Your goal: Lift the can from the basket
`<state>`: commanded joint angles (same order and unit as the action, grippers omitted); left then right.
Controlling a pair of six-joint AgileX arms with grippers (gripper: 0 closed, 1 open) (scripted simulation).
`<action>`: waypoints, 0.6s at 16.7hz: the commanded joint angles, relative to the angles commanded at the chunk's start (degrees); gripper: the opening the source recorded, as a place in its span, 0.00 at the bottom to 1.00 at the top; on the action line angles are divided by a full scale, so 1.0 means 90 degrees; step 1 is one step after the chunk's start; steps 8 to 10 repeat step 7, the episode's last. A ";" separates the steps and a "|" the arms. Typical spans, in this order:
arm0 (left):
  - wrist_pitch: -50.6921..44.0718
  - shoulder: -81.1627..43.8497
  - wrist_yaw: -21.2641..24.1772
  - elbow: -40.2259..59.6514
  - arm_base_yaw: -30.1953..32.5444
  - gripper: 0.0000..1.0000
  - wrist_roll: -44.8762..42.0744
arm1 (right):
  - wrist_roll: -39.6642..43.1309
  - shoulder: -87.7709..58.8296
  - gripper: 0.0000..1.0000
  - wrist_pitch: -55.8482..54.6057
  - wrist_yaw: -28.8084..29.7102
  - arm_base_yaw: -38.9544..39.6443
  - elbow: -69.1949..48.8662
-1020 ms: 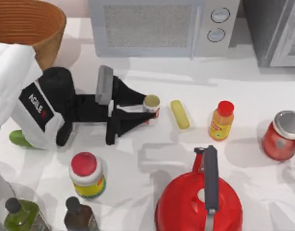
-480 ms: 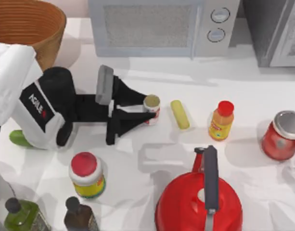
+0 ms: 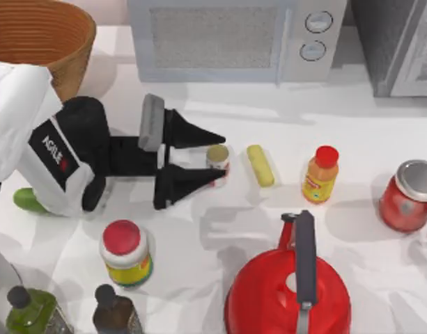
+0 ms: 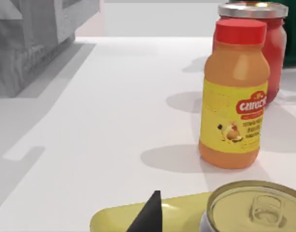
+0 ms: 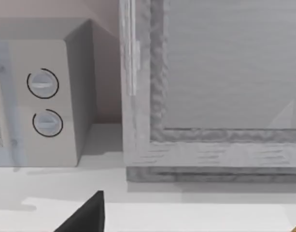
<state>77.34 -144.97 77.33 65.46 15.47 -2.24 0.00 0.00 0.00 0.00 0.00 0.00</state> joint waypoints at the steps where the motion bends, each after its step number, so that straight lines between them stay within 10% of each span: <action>1: 0.0000 0.0000 0.0000 0.0000 0.0000 0.98 0.0000 | 0.0000 0.0000 1.00 0.0000 0.0000 0.0000 0.0000; 10: 0.0000 0.0000 0.0000 0.0000 0.0000 1.00 0.0000 | 0.0000 0.0000 1.00 0.0000 0.0000 0.0000 0.0000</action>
